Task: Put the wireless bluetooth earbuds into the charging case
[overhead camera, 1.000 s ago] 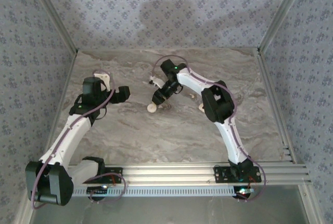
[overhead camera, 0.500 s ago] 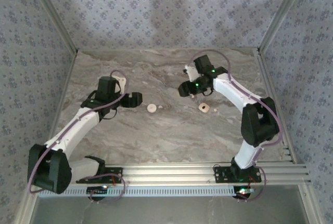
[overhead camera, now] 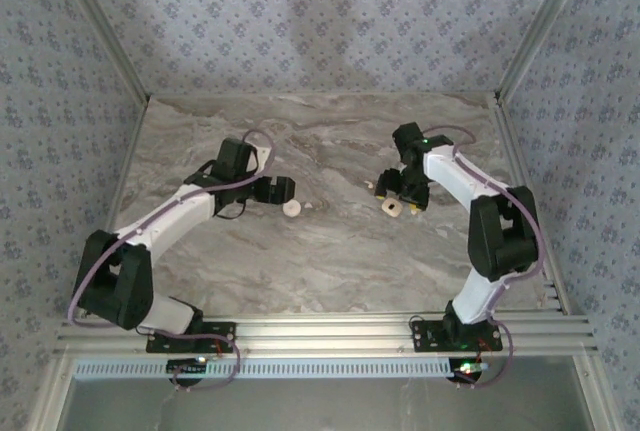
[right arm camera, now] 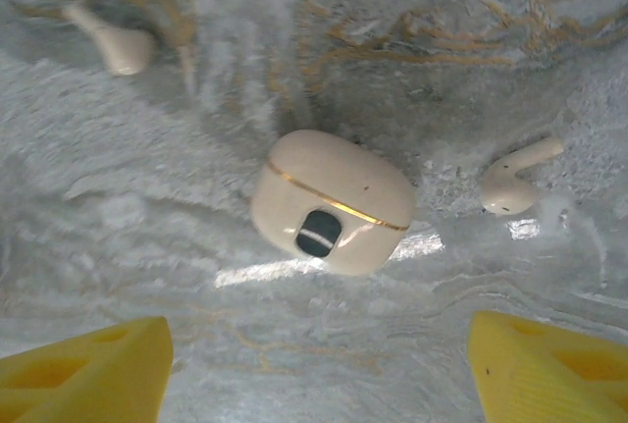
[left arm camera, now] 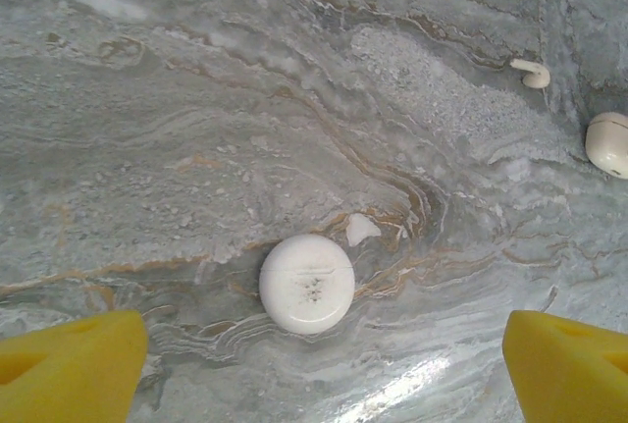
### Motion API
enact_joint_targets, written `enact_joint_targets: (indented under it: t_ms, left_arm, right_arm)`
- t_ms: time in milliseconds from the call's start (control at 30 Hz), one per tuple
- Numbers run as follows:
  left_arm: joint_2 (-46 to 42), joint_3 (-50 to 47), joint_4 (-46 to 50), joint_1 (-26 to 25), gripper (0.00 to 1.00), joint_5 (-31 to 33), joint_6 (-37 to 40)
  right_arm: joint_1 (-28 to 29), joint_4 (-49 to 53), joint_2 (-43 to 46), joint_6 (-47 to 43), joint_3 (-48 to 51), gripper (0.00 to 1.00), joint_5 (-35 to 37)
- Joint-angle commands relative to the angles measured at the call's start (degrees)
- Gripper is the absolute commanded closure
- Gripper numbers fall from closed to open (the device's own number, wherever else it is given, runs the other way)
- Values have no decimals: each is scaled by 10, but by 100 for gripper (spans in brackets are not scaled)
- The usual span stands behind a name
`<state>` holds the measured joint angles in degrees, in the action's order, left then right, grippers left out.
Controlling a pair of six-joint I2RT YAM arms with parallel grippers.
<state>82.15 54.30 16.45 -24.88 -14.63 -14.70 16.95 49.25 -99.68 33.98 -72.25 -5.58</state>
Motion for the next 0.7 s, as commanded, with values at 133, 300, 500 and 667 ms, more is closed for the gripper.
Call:
enact_joint_targets:
  t_ms: [133,300,500,667]
  left_arm:
    - [21,20,-13,-8,7,-19,-4]
    - [36,26,-13,-7,7,-20,4]
    - [58,38,-15,-8,7,-29,11]
    - [70,45,-17,-7,7,-35,14]
  right_arm:
    - [-9,-1,-53,63,0,16,16]
    - [-12,-19,-73,68,3,21,4]
    - [-10,-41,-84,68,-3,27,0]
    - [-10,-45,-95,68,-9,27,-3]
